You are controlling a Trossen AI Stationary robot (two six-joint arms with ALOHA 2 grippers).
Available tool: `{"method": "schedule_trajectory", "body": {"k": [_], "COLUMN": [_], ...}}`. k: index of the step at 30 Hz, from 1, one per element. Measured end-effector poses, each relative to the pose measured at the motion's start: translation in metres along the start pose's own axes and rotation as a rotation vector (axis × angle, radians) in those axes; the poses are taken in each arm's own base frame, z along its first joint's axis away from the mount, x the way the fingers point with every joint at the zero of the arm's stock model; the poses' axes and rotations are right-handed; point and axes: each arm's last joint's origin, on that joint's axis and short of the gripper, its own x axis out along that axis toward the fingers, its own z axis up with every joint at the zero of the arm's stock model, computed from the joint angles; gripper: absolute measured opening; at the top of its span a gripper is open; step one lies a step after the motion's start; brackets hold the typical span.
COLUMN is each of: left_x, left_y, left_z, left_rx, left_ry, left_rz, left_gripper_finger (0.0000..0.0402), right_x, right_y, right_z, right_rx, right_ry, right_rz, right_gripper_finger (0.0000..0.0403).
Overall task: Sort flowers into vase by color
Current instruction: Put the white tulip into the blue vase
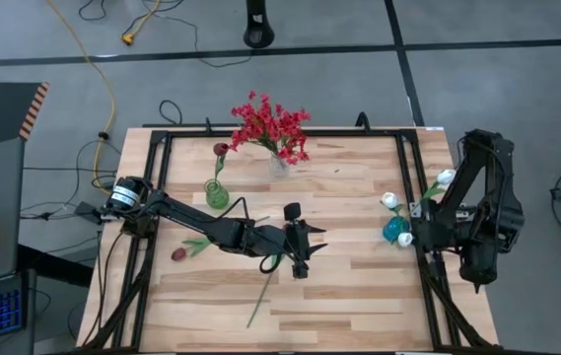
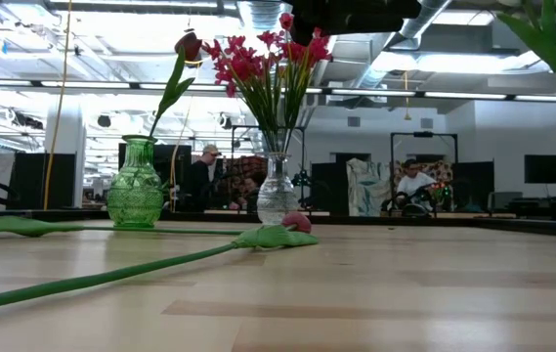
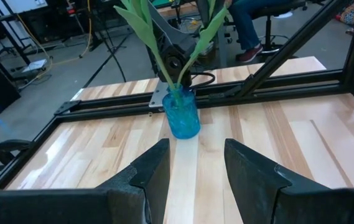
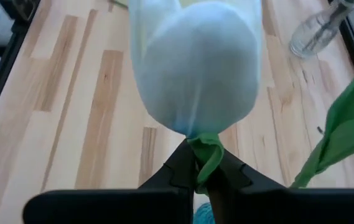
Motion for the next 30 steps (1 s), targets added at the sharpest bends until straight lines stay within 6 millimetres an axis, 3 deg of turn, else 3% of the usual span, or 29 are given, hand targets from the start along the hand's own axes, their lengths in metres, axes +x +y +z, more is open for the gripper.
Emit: {"method": "schedule_trajectory", "body": {"k": [12,24,30], "left_x": [0.0,0.0,0.0], "left_y": [0.0,0.0,-0.0001], "left_z": [0.0,0.0,0.0], "left_rx": [0.0,0.0,0.0], "left_ry": [0.0,0.0,0.0], "left_rz": [0.0,0.0,0.0], "left_gripper_finger": [0.0141,0.0141,0.0141], "right_x": [0.0013,0.0012,0.0008], "right_y": [-0.0002,0.0001,0.0015], "right_z": [-0.0005,-0.0013,-0.0038], "right_rx": [0.013,0.01,0.012], "right_ry": [0.065,0.092,0.182], "right_rz": [0.02,0.034,0.081], "right_gripper_finger": [0.006,0.0139,0.0154]}}
